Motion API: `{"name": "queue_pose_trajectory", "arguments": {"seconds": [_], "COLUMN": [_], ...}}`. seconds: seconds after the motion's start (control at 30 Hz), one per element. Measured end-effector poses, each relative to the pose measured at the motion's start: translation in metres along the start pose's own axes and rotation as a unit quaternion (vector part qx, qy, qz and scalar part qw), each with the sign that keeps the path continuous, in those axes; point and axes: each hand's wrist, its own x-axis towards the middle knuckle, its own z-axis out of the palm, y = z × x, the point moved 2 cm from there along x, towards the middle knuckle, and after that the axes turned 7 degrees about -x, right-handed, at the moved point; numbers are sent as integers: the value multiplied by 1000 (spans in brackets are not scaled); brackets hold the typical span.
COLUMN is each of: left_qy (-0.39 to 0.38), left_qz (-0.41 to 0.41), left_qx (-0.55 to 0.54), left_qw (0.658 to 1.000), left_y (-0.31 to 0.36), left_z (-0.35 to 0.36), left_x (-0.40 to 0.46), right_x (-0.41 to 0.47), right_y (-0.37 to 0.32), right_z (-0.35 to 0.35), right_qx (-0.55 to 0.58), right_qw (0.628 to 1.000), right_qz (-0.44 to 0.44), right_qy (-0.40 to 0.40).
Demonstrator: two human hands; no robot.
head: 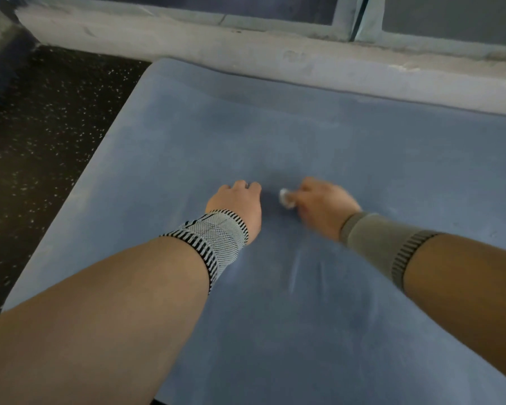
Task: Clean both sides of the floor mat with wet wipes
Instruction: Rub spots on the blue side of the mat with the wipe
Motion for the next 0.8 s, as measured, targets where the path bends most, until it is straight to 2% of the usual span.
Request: {"name": "queue_pose_trajectory", "arguments": {"seconds": [0.1,0.17,0.23,0.3,0.33,0.37,0.4,0.43,0.5,0.53,0.57,0.6,0.7,0.73,0.77,0.8], "left_qy": [-12,-23,-24,-14,-10,-12,-18,-24,-27,-27,-27,-28,-20,-18,-14,-8], "left_qz": [0,0,-3,-9,-10,-8,-3,2,6,6,6,7,12,12,12,11], "left_qx": [28,46,52,33,17,3,-1,1,11,18,26,35,47,39,32,29], "left_qw": [1000,999,998,999,1000,1000,1000,1000,1000,999,999,999,999,999,999,999], "left_y": [0,1,3,5,5,4,4,3,2,2,2,3,5,4,4,4], "left_z": [0,-4,-7,-7,-6,-4,-2,-1,-3,-5,-8,-11,-18,-18,-18,-16], "left_x": [6,12,18,22,23,23,23,22,24,26,29,31,34,33,33,32], "right_x": [14,19,22,14,11,13,18,23,28,29,29,30,15,15,18,25], "right_y": [59,51,11,-30,-35,-26,-10,10,47,48,37,17,-36,-34,-21,-2], "right_z": [-12,-14,-6,0,2,-1,-4,-6,-8,-9,-9,-7,2,2,0,-3], "right_qx": [-44,-37,-9,9,3,-8,-22,-26,-21,-20,-19,-7,17,5,-7,-12], "right_qw": [970,949,970,997,1000,1000,999,995,964,952,954,966,999,1000,1000,999], "right_qz": [238,307,239,74,13,-3,26,93,258,298,291,247,21,-15,-11,28], "right_qy": [38,59,39,17,10,8,20,31,61,69,73,70,28,7,1,12]}}
